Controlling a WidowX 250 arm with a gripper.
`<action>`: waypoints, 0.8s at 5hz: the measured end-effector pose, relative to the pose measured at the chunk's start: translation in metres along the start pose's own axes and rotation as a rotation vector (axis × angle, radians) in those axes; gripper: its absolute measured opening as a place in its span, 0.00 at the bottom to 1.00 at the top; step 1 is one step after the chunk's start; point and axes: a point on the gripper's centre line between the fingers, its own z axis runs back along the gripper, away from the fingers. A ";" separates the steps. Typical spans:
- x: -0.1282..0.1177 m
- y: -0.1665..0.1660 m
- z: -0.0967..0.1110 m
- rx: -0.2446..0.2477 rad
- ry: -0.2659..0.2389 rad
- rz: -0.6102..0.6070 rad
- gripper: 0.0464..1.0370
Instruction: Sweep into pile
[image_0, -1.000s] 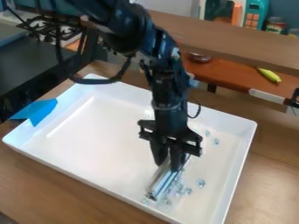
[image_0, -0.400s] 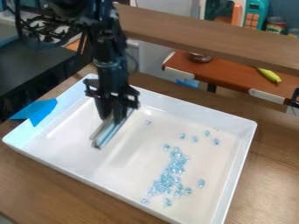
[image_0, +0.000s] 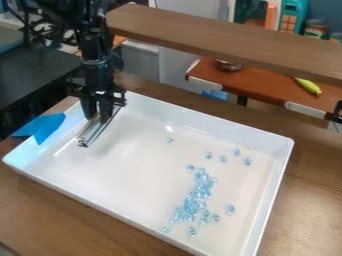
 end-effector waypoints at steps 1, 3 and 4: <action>0.007 -0.013 -0.013 0.017 0.026 -0.005 0.31; 0.008 -0.057 -0.020 0.020 0.043 -0.063 0.31; 0.008 -0.081 -0.022 0.013 0.038 -0.087 0.31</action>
